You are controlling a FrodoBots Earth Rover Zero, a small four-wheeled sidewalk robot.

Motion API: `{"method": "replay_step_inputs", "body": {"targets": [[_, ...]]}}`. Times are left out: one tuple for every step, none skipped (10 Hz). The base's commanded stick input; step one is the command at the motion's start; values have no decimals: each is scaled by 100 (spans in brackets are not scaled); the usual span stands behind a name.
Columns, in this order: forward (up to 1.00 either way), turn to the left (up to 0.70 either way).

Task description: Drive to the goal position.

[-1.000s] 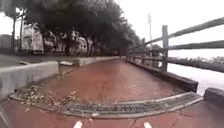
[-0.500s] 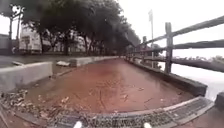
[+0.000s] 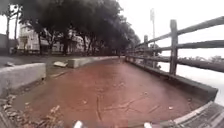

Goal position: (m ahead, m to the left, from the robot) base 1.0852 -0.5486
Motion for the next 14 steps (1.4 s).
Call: {"method": "replay_step_inputs", "body": {"targets": [[50, 0], [50, 0], [50, 0], [50, 0], [50, 0], [50, 0], [50, 0], [50, 0], [50, 0], [50, 0], [50, 0], [50, 0], [50, 0], [50, 0]]}}
